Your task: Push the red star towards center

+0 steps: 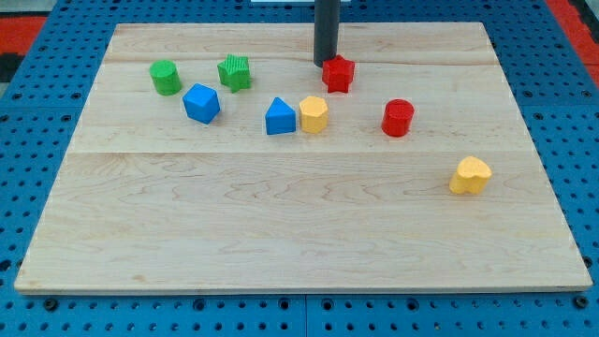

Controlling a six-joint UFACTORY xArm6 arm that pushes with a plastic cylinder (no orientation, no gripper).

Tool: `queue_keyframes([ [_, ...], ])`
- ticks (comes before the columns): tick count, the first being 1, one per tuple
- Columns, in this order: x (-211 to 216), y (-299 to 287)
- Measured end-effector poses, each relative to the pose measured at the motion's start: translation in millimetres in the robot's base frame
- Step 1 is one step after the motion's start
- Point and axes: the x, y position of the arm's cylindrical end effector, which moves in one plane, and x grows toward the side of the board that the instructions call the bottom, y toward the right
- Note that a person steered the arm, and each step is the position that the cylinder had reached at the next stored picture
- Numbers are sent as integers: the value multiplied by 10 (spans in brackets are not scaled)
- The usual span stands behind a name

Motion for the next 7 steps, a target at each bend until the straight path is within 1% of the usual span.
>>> queue_keyframes([
  [5,799,-4],
  [6,877,-75],
  [7,723,-488],
])
